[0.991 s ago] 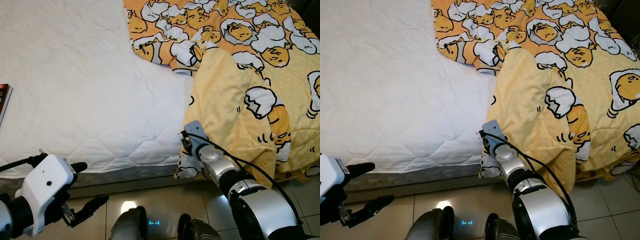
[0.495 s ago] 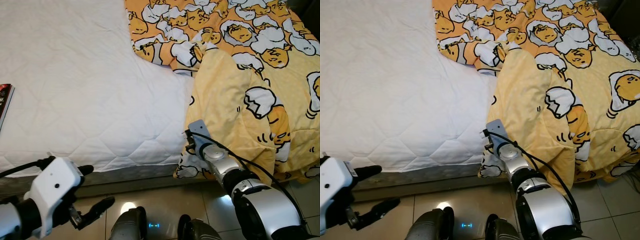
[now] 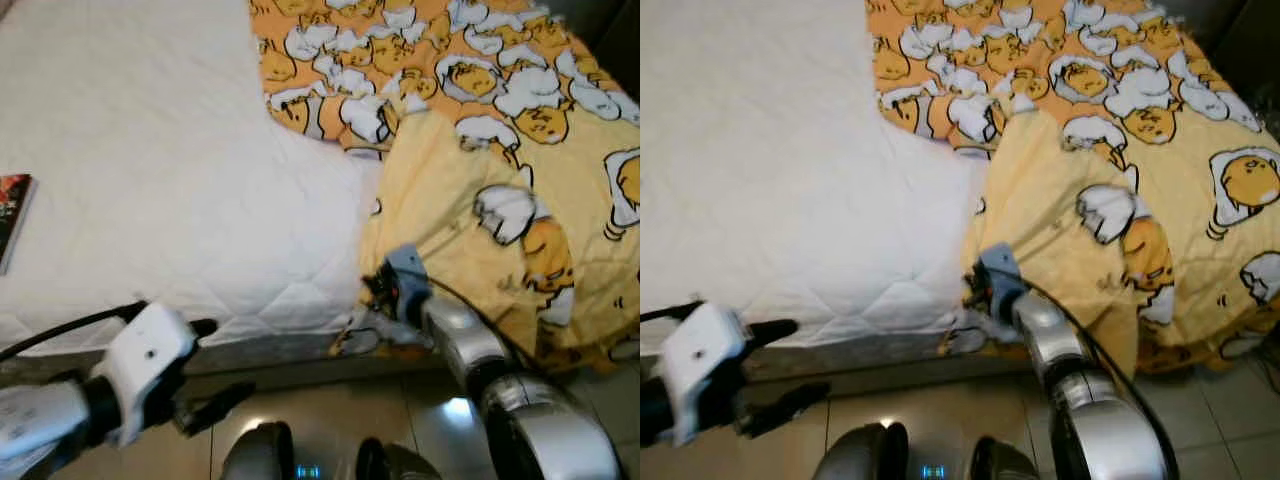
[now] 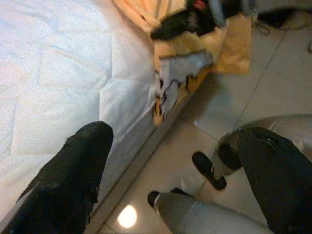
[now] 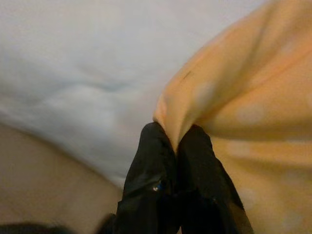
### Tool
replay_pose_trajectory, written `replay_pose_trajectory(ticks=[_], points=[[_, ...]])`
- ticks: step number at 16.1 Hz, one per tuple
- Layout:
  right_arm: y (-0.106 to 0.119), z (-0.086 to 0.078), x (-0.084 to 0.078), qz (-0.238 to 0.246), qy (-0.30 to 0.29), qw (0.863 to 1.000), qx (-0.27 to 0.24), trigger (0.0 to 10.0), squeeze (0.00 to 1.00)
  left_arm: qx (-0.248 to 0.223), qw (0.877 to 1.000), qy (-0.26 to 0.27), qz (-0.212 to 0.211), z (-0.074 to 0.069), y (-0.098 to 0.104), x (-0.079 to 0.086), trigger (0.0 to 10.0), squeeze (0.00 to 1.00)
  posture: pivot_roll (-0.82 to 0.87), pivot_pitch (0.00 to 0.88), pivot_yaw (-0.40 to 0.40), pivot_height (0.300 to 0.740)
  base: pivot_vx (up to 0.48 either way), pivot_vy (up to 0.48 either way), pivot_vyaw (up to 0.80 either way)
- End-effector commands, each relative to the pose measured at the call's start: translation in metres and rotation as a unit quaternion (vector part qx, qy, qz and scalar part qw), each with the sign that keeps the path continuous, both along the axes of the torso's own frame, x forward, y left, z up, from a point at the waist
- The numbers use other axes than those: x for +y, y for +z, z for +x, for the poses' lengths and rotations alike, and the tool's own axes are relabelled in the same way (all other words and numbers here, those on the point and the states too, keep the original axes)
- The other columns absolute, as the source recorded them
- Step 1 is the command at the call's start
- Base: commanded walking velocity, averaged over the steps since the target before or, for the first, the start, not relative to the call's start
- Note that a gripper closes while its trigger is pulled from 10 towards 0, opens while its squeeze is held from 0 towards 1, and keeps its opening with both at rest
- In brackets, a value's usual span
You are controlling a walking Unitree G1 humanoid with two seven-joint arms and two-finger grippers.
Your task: Clean up the room
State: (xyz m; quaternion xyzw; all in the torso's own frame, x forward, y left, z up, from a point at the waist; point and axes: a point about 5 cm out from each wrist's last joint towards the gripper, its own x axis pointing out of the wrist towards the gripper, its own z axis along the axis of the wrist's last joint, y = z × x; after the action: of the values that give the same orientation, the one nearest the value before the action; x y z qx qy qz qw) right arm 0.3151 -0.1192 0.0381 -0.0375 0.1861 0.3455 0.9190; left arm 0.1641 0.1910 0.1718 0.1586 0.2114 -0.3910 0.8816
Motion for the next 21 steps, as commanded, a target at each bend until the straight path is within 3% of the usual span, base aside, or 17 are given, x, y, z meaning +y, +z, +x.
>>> replay_pose_trajectory(ticks=[1, 2, 3, 4, 5, 6, 7, 9, 10, 11, 12, 13, 14, 17, 19, 21], points=[[0.005, -0.012, 0.013, 0.032, 0.089, 0.995, -0.011, 0.0, 0.00, -0.003, 1.000, -0.004, 0.004, 0.003, -0.003, -0.001, 10.0, 0.00, 0.19, 0.069, 0.008, 0.740, 0.000, 0.000, 0.00], [0.005, -0.023, 0.015, 0.045, 0.128, 0.991, -0.010, 0.0, 0.00, -0.005, 1.000, -0.006, 0.004, 0.005, -0.004, -0.001, 10.0, 0.00, 0.17, 0.051, 0.015, 0.740, 0.000, 0.000, 0.00], [0.005, -0.081, 0.015, 0.050, 0.305, 0.951, 0.012, 0.0, 0.00, -0.014, 1.000, -0.015, -0.002, 0.016, -0.009, -0.006, 10.0, 0.00, 0.13, 0.003, 0.036, 0.740, 0.000, 0.000, 0.00], [0.003, -0.093, 0.015, 0.050, 0.341, 0.939, 0.023, 0.0, 0.00, -0.015, 1.000, -0.017, -0.004, 0.018, -0.011, -0.007, 10.0, 0.00, 0.13, 0.000, 0.040, 0.740, 0.000, 0.000, 0.00], [-0.003, -0.116, 0.006, 0.025, 0.407, 0.912, 0.050, 0.0, 0.00, -0.018, 0.999, -0.026, -0.009, 0.025, -0.015, -0.011, 10.0, 0.00, 0.10, 0.000, 0.056, 0.740, 0.000, 0.000, 0.00], [-0.010, -0.130, -0.001, 0.002, 0.443, 0.894, 0.073, 0.0, 0.00, -0.019, 0.999, -0.035, -0.012, 0.029, -0.018, -0.014, 10.0, 0.00, 0.09, 0.000, 0.069, 0.740, 0.000, 0.000, 0.00], [-0.016, -0.141, -0.007, -0.015, 0.460, 0.883, 0.095, 0.0, 0.00, -0.021, 0.999, -0.045, -0.015, 0.032, -0.020, -0.018, 10.0, 0.00, 0.08, 0.000, 0.077, 0.740, 0.000, 0.000, 0.00], [-0.025, -0.147, -0.010, -0.031, 0.445, 0.888, 0.110, 0.0, 0.00, -0.028, 0.998, -0.052, -0.018, 0.039, -0.021, -0.022, 10.0, 0.00, 0.07, 0.000, 0.087, 0.740, 0.000, 0.000, 0.00], [-0.025, -0.147, -0.011, -0.045, 0.434, 0.893, 0.109, 0.7, 0.00, -0.032, 0.998, -0.053, -0.017, 0.043, -0.022, -0.022, 10.0, 0.00, 0.06, 0.000, 0.091, 0.740, 0.000, 0.000, 0.00], [-0.027, -0.146, -0.012, -0.059, 0.423, 0.898, 0.106, 10.0, 0.00, -0.034, 0.998, -0.054, -0.016, 0.045, -0.023, -0.022, 10.0, 0.00, 0.06, 0.000, 0.093, 0.740, 0.000, 0.000, 0.00], [-0.036, -0.139, -0.010, -0.062, 0.364, 0.923, 0.112, 10.0, 0.00, -0.040, 0.998, -0.057, -0.011, 0.049, -0.025, -0.022, 10.0, 0.00, 0.06, 0.000, 0.098, 0.740, 0.000, 0.000, 0.00], [-0.038, -0.134, -0.007, -0.045, 0.334, 0.934, 0.117, 10.0, 0.72, -0.042, 0.997, -0.057, -0.010, 0.051, -0.025, -0.022, 10.0, 0.00, 0.06, 0.000, 0.098, 0.740, 0.000, 0.000, 0.00], [-0.043, -0.127, -0.002, -0.015, 0.284, 0.951, 0.122, 10.0, 1.00, -0.046, 0.997, -0.056, -0.008, 0.054, -0.025, -0.021, 10.0, 0.00, 0.06, 0.000, 0.105, 0.740, 0.000, 0.000, 0.00], [-0.051, -0.126, -0.001, -0.005, 0.269, 0.955, 0.128, 10.0, 1.00, -0.047, 0.997, -0.055, -0.005, 0.058, -0.028, -0.019, 10.0, 0.00, 0.04, 0.000, 0.113, 0.740, 0.000, 0.000, 0.00], [-0.053, -0.117, -0.008, -0.015, 0.249, 0.961, 0.121, 10.0, 1.00, -0.050, 0.998, -0.047, -0.006, 0.062, -0.033, -0.019, 10.0, 0.00, 0.03, 0.000, 0.105, 0.740, 0.000, 0.000, 0.00], [-0.046, -0.101, -0.037, -0.037, 0.182, 0.978, 0.093, 10.0, 1.00, -0.056, 0.998, -0.007, -0.034, 0.067, -0.038, -0.020, 10.0, 0.00, 0.03, 0.000, 0.069, 0.740, 0.000, 0.000, 0.00]])
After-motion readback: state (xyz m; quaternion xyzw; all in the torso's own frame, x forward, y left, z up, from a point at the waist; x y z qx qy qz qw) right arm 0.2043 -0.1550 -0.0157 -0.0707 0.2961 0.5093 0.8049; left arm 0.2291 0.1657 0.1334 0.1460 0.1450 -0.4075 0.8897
